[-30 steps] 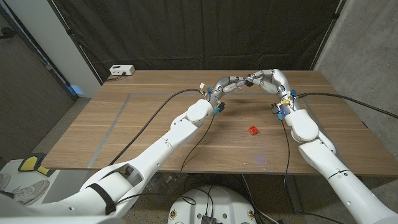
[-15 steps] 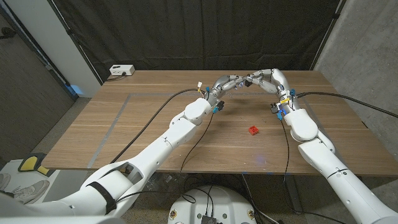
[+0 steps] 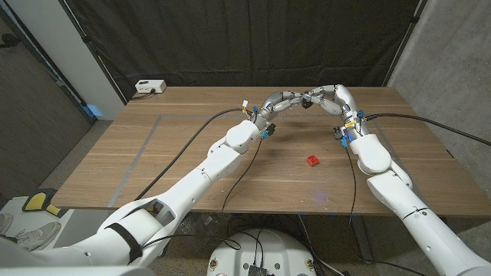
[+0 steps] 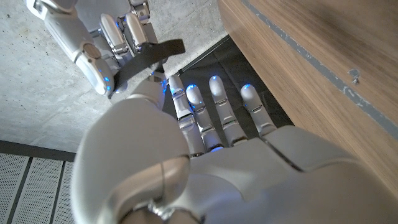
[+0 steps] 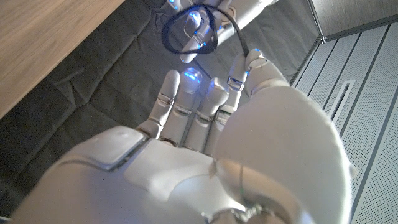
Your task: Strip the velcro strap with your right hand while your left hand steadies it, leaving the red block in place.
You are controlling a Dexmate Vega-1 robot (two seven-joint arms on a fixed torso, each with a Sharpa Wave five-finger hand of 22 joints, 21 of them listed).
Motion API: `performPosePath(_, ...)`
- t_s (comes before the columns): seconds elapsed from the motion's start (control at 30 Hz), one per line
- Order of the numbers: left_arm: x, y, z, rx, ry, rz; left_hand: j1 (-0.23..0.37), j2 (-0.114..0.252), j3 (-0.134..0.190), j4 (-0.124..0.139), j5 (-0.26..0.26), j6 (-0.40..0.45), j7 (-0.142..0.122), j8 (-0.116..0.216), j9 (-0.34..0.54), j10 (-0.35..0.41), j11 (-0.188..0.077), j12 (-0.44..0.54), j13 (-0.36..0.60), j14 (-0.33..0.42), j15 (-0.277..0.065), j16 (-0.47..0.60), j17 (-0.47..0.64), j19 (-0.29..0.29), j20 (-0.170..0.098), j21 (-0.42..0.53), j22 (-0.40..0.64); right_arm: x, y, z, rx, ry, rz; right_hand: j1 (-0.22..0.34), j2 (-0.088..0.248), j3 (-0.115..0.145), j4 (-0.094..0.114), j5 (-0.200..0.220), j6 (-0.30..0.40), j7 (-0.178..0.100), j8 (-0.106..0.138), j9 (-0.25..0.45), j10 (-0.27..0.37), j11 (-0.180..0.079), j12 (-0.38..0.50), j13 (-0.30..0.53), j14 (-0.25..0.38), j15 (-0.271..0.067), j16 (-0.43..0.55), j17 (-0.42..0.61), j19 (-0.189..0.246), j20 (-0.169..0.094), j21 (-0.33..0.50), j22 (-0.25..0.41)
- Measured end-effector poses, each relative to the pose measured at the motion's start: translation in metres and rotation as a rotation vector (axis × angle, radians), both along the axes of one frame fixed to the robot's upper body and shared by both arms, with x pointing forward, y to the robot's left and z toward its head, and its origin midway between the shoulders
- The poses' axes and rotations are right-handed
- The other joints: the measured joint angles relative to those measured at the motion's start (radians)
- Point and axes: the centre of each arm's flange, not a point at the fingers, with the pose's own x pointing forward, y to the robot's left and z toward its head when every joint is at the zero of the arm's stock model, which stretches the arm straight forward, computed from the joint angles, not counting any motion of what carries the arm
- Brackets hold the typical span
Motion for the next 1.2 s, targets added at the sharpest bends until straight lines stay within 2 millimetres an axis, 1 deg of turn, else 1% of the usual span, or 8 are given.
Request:
performPosePath(0.13,-0.0012,0.0008,0.0018,0.009,-0.009,0.000,0.021,0.000,0.059,-0.024,0.038,-0.001,0.001,-0.005,0.002,-0.001,-0.001,-0.007,-0.009,0.001,-0.001,-0.013,-0.003,0.000,0.000,-0.029,-0.010,-0.0001,0.0002,0.0004,0.004,-0.002,0.000,-0.003,-0.003,0.003,0.000,0.000,-0.001,0.001,0.000,0.000,0.000,0.000,0.000,0.006,0.000,0.000,0.000,0.000,-0.002,0.002,0.000,-0.005)
performPosePath(0.23,-0.0021,0.0008,0.0030,0.012,-0.015,0.001,0.019,-0.002,0.061,-0.024,0.041,-0.005,-0.002,-0.008,0.003,-0.002,-0.002,-0.007,-0.005,0.004,-0.004,-0.009,0.006,0.000,0.000,-0.022,0.004,-0.0010,0.0005,0.0011,0.005,-0.007,0.003,-0.007,-0.007,0.010,0.001,0.000,-0.001,0.001,0.000,0.009,0.000,0.000,0.000,0.015,0.000,0.000,0.000,0.000,-0.002,0.002,0.000,-0.008)
performPosePath(0.33,-0.0026,0.0004,0.0038,0.015,-0.018,0.002,-0.021,-0.041,0.017,0.006,0.008,-0.049,-0.003,-0.026,0.007,-0.032,-0.003,-0.009,0.013,-0.019,-0.004,0.005,0.012,0.000,0.000,-0.004,0.032,-0.0015,0.0007,0.0014,0.005,-0.010,0.005,-0.009,-0.010,0.017,0.000,0.000,-0.001,0.001,0.000,0.009,0.000,0.000,-0.004,0.007,0.000,0.000,0.000,0.000,-0.002,0.002,0.003,-0.013)
performPosePath(0.5,-0.0046,-0.0020,0.0061,0.025,-0.021,-0.028,-0.217,-0.018,-0.038,0.110,-0.032,-0.104,0.032,-0.038,0.015,-0.075,0.038,-0.009,0.024,-0.074,-0.002,0.006,0.026,0.000,0.000,-0.020,0.053,-0.0017,0.0006,0.0020,0.006,-0.015,0.008,-0.013,-0.014,0.025,0.000,-0.001,-0.001,0.001,0.000,0.021,0.000,0.000,-0.004,0.010,0.000,0.000,0.000,0.000,-0.002,0.002,0.007,-0.018)
performPosePath(0.7,-0.0013,-0.0014,0.0030,0.027,-0.011,-0.055,-0.259,-0.005,-0.033,0.136,-0.032,-0.107,0.050,-0.039,0.018,-0.083,0.053,-0.009,0.028,-0.082,-0.003,0.002,0.036,0.000,0.000,-0.031,0.057,0.0004,0.0002,0.0020,0.010,-0.015,0.009,-0.016,-0.018,0.034,-0.001,0.000,-0.002,0.001,-0.001,0.053,0.000,0.000,-0.008,0.012,0.000,0.000,0.000,0.000,-0.006,-0.002,0.007,-0.025)
performPosePath(0.97,-0.0022,-0.0022,0.0022,0.029,-0.005,-0.083,-0.162,0.001,0.108,0.043,0.023,-0.142,0.050,-0.046,0.022,-0.108,0.054,-0.016,0.044,-0.093,0.000,-0.026,0.034,0.000,0.000,-0.065,0.050,0.0036,0.0012,0.0021,0.013,-0.013,0.011,-0.019,-0.021,0.047,0.000,0.000,-0.004,0.001,-0.002,0.063,0.000,0.000,-0.011,0.006,0.000,0.000,0.000,0.000,-0.007,-0.004,0.013,-0.032)
performPosePath(1.1,-0.0031,0.0037,0.0041,0.043,-0.015,-0.080,-0.164,0.000,0.173,0.017,0.062,-0.355,0.049,-0.074,0.035,-0.223,0.057,-0.035,0.088,-0.163,0.000,-0.038,0.080,0.000,0.000,-0.066,0.073,0.0004,0.0019,0.0045,0.022,-0.036,0.022,-0.019,-0.021,0.050,0.000,0.000,-0.004,0.001,0.000,0.063,0.000,0.000,-0.013,0.009,0.000,0.000,0.000,0.000,-0.007,-0.004,0.013,-0.037)
performPosePath(1.2,-0.0030,0.0039,0.0035,0.056,-0.016,-0.073,-0.173,-0.010,0.193,0.001,0.076,-0.487,0.024,-0.075,0.049,-0.277,0.056,-0.041,0.113,-0.208,0.000,-0.021,0.130,0.000,0.000,-0.040,0.086,0.0000,0.0019,0.0047,0.024,-0.040,0.023,-0.023,-0.024,0.055,0.000,0.000,-0.002,-0.001,0.000,0.064,0.000,0.000,-0.015,0.012,0.000,0.000,0.000,0.000,-0.007,-0.004,0.013,-0.037)
